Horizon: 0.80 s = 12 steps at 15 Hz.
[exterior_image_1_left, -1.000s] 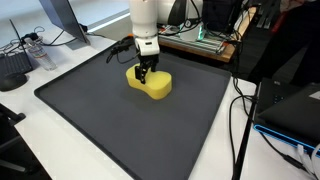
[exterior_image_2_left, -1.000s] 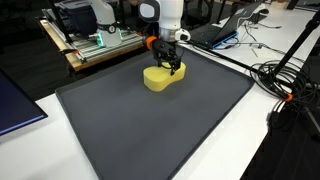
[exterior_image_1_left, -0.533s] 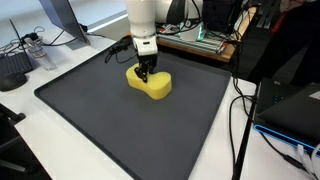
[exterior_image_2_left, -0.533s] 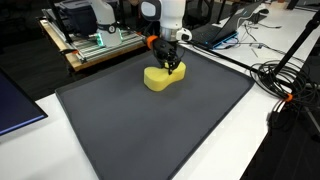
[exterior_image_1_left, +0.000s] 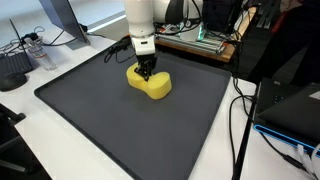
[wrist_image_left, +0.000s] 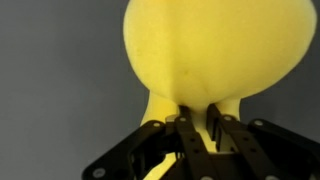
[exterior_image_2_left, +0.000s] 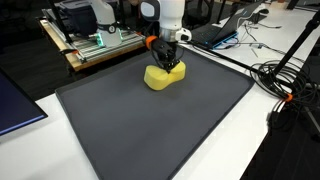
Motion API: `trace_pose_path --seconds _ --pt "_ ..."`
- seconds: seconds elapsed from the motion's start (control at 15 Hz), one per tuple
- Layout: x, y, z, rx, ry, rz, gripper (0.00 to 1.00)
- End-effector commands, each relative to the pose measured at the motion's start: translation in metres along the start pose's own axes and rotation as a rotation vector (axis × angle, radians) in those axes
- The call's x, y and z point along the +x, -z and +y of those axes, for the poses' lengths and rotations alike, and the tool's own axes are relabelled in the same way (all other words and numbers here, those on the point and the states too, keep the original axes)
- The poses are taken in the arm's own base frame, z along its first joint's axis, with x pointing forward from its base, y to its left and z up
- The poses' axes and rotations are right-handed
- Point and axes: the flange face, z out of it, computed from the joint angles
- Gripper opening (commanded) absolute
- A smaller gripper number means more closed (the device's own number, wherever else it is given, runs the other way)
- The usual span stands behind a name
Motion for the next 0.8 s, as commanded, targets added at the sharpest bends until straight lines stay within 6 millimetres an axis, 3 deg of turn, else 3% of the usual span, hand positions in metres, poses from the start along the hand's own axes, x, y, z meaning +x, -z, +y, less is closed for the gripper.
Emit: trace_pose_path --seconds 0.0,0.73 --pt "-0.004 -0.004 0.008 0.002 -0.016 0.031 0.05" --pt "-0.014 0.024 0.012 -0.019 -0.067 0.051 0.04"
